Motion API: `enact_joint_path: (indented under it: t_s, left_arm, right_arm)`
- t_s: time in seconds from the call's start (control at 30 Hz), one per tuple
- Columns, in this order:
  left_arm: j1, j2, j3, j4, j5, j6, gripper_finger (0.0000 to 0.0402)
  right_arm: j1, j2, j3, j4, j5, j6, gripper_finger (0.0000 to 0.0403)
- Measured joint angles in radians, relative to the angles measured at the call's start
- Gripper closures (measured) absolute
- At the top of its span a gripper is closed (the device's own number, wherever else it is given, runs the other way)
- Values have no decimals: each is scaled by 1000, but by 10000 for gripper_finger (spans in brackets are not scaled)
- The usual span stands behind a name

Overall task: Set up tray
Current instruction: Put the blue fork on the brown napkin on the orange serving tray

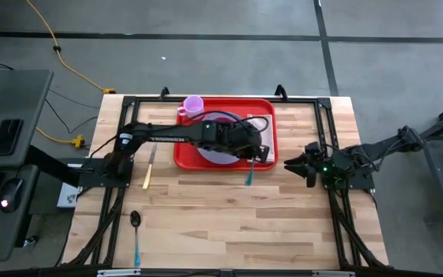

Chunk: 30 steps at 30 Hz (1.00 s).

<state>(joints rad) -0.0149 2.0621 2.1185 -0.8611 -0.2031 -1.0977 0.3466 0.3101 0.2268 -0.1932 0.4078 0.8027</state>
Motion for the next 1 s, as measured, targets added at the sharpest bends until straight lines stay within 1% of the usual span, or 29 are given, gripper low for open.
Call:
enact_joint_path:
  t_s: [0.13, 0.43, 0.5, 0.57, 0.67, 0.8, 0.93, 1.0]
  left_arm:
    - [11, 0, 0, 60, -14, 25, 391]
    - [15, 0, 0, 82, -44, 40, 391]
    - [15, 0, 0, 90, -50, 42, 391]
    - [15, 0, 0, 89, -68, 46, 391]
    - [15, 0, 0, 89, -81, 47, 391]
    - [15, 14, 0, 85, -122, 55, 391]
    - [15, 31, 1, 93, -126, 58, 391]
    - [15, 36, -2, 70, -129, 62, 391]
  right_arm:
    - [0, 85, 0, 69, 36, -3, 279]
    - [0, 266, 0, 335, 130, -60, 278]
    - [-1, 302, 0, 382, 138, -63, 278]
    - [-10, 336, 0, 418, 131, -62, 278]
    - [-39, 383, 0, 487, 102, -62, 278]
    - [-85, 434, 0, 568, 52, -71, 278]
    - [-125, 462, 1, 587, 24, -79, 278]
    - [-144, 470, 8, 580, 13, -90, 278]
